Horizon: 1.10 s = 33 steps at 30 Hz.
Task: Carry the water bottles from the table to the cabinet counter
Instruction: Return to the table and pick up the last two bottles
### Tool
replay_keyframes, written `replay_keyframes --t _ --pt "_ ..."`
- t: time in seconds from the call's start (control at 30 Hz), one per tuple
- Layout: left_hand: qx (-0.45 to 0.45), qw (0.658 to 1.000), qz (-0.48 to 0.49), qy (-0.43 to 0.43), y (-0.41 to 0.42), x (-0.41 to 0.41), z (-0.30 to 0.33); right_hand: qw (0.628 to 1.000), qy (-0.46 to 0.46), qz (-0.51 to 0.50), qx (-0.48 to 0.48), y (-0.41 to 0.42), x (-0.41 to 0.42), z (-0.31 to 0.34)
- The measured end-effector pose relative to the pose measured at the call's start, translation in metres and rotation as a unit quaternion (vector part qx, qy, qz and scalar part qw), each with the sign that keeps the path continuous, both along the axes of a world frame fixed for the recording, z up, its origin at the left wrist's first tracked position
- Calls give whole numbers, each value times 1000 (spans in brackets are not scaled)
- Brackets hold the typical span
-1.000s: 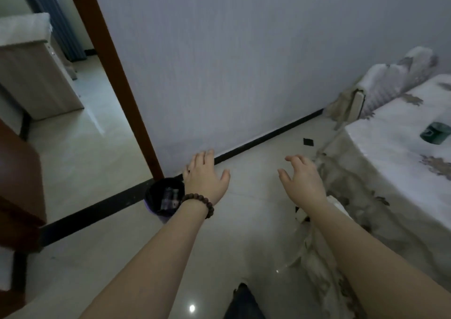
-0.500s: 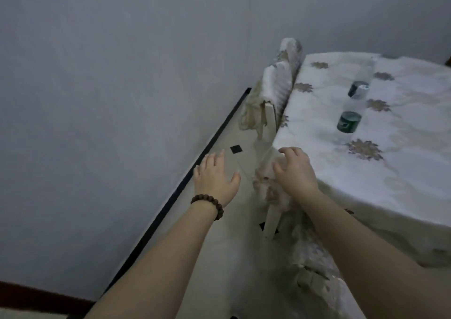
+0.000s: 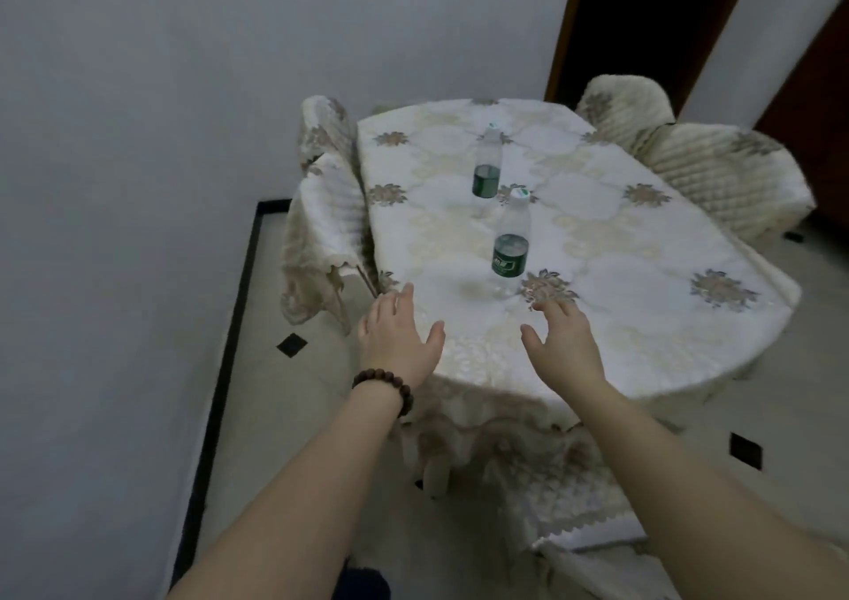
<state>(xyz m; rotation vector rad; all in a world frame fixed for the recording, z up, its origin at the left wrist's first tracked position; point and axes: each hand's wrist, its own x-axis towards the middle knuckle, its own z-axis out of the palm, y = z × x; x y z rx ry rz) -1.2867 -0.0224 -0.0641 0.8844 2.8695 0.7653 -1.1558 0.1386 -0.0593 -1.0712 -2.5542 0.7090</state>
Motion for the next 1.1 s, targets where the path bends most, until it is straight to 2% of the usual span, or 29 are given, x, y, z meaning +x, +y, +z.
replay_keyframes --t 0.3,0.53,0.73,1.1 --pt "0 989 -149 4 40 -155 13 981 66 -171 -59 3 -106 0" --pt "11 980 -201 5 83 -209 4 952 104 -270 -98 25 -144 -6" --pt "24 977 -212 -17 130 -229 -16 931 190 -279 -141 61 -179 -19" --pt "126 963 -171 -163 222 -255 -17 922 205 -287 -160 117 -187 -41"
